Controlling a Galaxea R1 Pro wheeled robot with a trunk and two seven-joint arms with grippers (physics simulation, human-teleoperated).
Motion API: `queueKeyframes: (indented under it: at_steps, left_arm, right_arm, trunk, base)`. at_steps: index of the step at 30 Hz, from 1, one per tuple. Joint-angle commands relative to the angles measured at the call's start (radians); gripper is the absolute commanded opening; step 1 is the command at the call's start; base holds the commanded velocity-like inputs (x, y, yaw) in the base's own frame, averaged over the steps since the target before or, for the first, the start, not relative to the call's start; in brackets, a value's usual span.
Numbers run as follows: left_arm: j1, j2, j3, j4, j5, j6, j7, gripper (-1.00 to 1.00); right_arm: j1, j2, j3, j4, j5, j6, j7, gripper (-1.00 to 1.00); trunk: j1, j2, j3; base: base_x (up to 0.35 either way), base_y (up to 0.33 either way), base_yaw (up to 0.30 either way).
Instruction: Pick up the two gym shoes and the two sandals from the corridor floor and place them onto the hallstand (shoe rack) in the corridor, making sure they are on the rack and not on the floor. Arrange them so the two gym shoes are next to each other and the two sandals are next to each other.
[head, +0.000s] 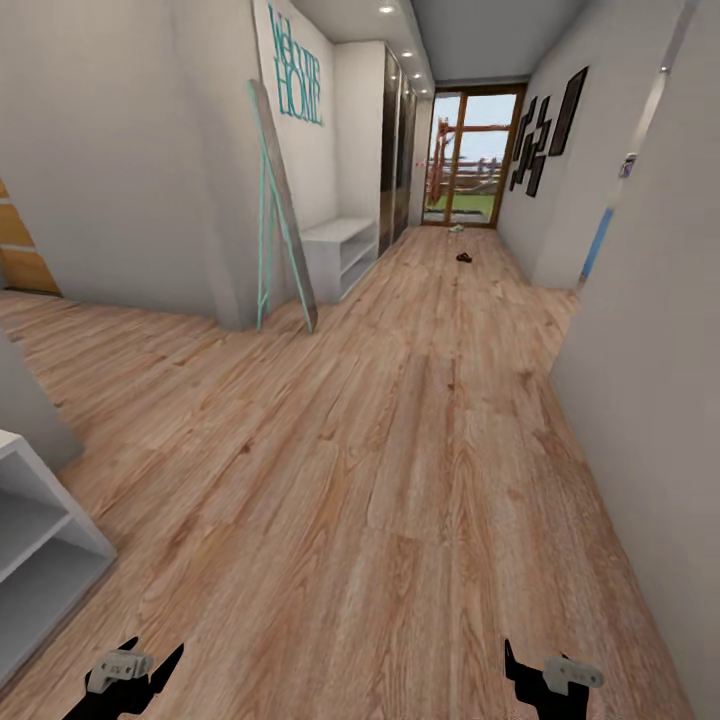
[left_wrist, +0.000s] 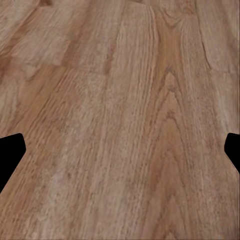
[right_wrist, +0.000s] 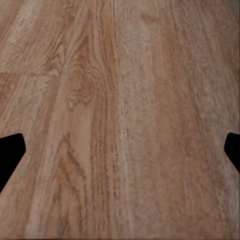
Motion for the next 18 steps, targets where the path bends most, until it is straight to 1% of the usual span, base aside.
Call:
queueKeyframes:
  at_steps: [1,14,18]
  left_arm:
    - [0.0,0.0,0.002,0.001,0.008,0.002,-0.009,1.0]
    - [0.0,0.0,0.002,0.001,0.009,0.002,-0.009,1.0]
    - [0.0,0.0,0.002,0.001,0.01,0.002,-0.009,1.0]
  right_arm:
    - [-0.001,0.0,0.008,0.0,-0.002,-0.001,-0.007,1.0]
    - [-0.001,0.0,0.008,0.0,-0.002,-0.001,-0.007,1.0]
    - [-0.001,0.0,0.008,0.0,-0.002,-0.001,-0.007,1.0]
  trunk:
    - [0.0,0.0,-0.001]
    - [0.0,0.0,-0.001]
    - [0.0,0.0,-0.001]
  base:
    - [0.0,0.0,-0.3]
    - [0.002,0.0,-0.3]
    - [0.142,0.0,-0.3]
